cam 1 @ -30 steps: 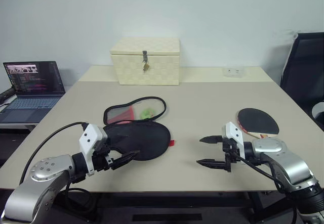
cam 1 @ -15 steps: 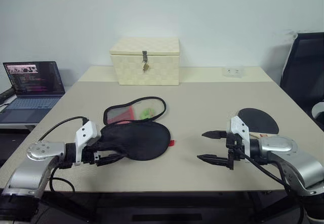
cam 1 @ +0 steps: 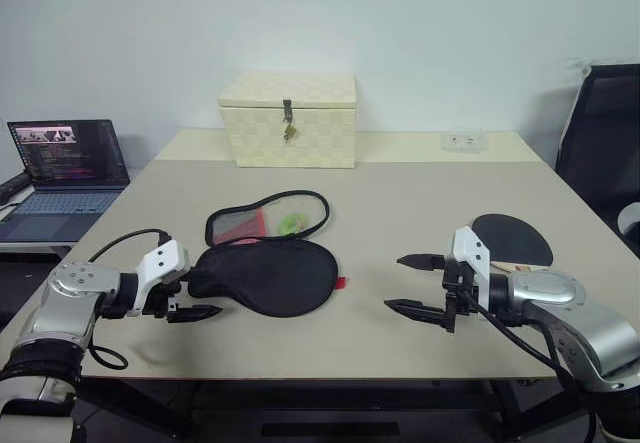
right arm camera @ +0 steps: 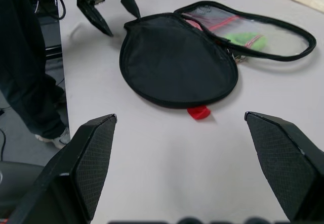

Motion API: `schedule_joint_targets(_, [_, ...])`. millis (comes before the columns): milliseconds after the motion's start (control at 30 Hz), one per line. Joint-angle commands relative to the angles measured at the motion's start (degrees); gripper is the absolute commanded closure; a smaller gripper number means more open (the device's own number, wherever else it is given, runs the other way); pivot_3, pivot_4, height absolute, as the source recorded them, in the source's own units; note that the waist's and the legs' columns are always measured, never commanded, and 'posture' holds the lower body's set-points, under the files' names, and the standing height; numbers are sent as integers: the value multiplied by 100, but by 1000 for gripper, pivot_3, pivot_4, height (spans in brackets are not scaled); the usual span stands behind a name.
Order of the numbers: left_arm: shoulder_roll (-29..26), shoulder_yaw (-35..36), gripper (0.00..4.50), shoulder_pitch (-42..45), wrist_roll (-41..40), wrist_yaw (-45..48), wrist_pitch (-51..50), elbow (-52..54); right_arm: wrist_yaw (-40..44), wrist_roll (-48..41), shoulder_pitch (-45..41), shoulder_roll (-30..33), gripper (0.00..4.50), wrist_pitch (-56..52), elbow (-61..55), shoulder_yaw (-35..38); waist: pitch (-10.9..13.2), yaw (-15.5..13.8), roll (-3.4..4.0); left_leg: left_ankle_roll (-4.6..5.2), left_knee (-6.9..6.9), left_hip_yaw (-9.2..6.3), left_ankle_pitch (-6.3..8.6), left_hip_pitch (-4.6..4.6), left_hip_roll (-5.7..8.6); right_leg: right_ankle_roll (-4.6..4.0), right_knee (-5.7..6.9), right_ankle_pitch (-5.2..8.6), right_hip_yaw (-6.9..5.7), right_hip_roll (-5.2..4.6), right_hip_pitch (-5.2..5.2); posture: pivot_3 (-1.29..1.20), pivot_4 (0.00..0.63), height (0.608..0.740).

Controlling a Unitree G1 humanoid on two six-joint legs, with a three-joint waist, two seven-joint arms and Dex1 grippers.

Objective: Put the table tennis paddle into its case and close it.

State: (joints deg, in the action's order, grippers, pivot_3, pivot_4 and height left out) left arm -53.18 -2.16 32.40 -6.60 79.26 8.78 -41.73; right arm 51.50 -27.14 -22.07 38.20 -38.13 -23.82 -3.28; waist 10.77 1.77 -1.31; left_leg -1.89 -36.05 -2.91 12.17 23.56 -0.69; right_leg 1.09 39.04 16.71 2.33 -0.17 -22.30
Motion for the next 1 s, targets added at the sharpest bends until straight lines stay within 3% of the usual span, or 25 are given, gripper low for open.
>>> schedule_joint_targets(33, [50,-96,531,199,243,-21,404,-330,-66,-99,-70,-11,39,34,-166,103,0,-1,0,0,0,-1,0,0,-1,0,0,0,0,0,0,0,150,740])
schedule_joint_targets(267, [201,-239,531,399,496,-21,807,-816,-142,-111,-42,-12,39,40,-153,150,-1,-1,1,0,-2,-3,0,-1,1,0,3,0,-2,0,1,0,150,740])
schedule_joint_targets(400, [231,-233,1627,513,567,-126,1016,-1021,-191,-127,6,10,0,25,-175,182,-1,-5,2,1,-4,-5,-1,-5,0,0,9,0,-4,0,4,0,150,740])
schedule_joint_targets(667, [448,-179,4376,529,406,-37,854,-784,-249,-166,39,58,0,16,-193,208,-1,-4,2,1,-5,-5,-1,-6,0,0,12,0,-4,1,5,0,150,740])
schedule_joint_targets(833, [918,-301,4443,-19,-10,55,-147,936,-242,-199,123,185,0,20,-180,316,-1,-19,2,1,-5,-10,-1,4,8,2,5,-2,-4,-8,5,0,150,740])
schedule_joint_targets(1000, [1981,-604,4443,-34,-52,-718,-1577,2156,-158,-228,255,368,0,28,-160,434,-2,-76,2,1,-22,-33,-1,17,15,5,5,-3,-5,-10,9,0,150,740])
